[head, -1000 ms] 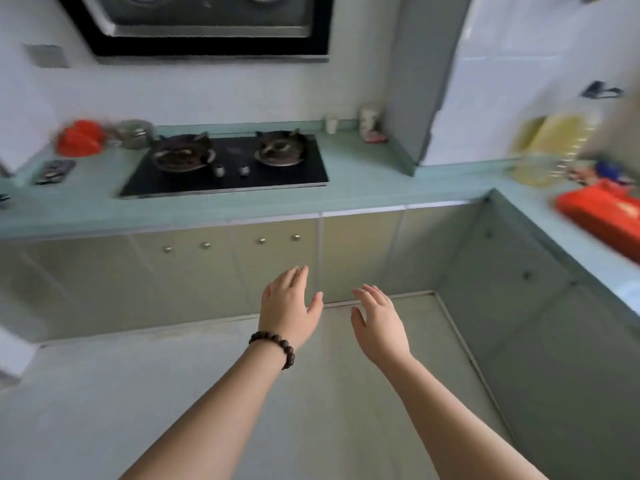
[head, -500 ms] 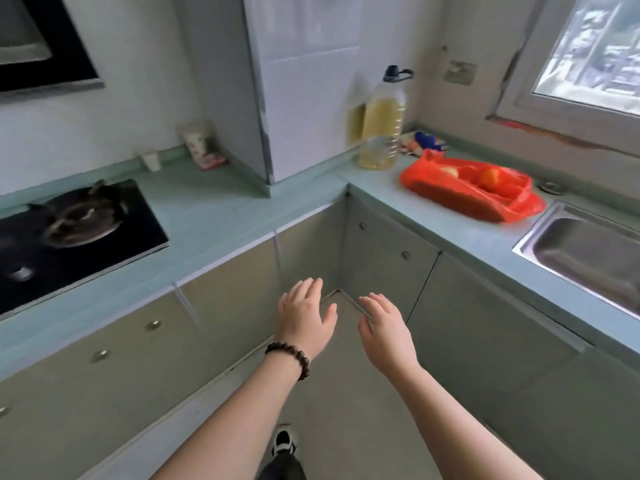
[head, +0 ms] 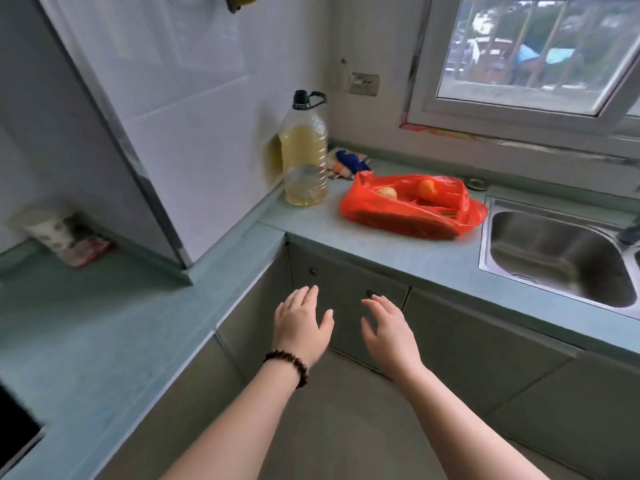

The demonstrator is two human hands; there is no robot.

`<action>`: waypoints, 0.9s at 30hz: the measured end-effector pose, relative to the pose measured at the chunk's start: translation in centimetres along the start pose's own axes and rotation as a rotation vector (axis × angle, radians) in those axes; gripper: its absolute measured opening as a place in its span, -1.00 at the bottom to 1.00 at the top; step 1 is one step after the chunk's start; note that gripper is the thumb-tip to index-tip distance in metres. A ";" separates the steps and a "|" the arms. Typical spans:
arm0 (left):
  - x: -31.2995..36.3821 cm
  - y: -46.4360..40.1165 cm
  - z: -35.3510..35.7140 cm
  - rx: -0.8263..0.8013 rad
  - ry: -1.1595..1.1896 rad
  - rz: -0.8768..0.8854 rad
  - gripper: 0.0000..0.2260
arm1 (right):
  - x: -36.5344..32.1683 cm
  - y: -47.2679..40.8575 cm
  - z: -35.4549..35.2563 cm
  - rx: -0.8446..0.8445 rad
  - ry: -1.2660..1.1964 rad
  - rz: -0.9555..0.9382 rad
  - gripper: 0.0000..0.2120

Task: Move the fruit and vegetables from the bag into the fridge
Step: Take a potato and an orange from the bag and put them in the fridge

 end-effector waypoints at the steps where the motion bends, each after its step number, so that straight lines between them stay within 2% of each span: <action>1: 0.4 -1.3 0.5 -0.014 0.008 0.021 -0.50 | 0.4 -0.9 -0.1 0.006 0.004 0.016 -0.63; 12: 8.3 -18.0 8.3 -0.137 0.040 0.233 -0.50 | 10.0 -14.7 -5.2 0.143 -0.011 0.219 -0.64; 20: 13.2 -34.2 14.3 -0.145 0.004 0.181 -0.52 | 17.2 -31.2 -11.6 0.261 -0.111 0.204 -0.67; 24: 15.4 -40.4 15.6 -0.104 -0.027 0.171 -0.54 | 20.3 -38.2 -13.3 0.243 -0.099 0.219 -0.66; 27: 15.9 -43.5 16.9 -0.111 -0.079 0.180 -0.58 | 21.9 -42.3 -12.5 0.160 -0.068 0.201 -0.63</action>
Point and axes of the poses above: each hand's wrist, its own y-axis away from the middle knuckle, its own z-axis out of the palm, x = y × z, the point moved 8 cm from there along -y, towards the middle knuckle, and after that the axes turned 3 degrees about z, right-handed, at the moved point
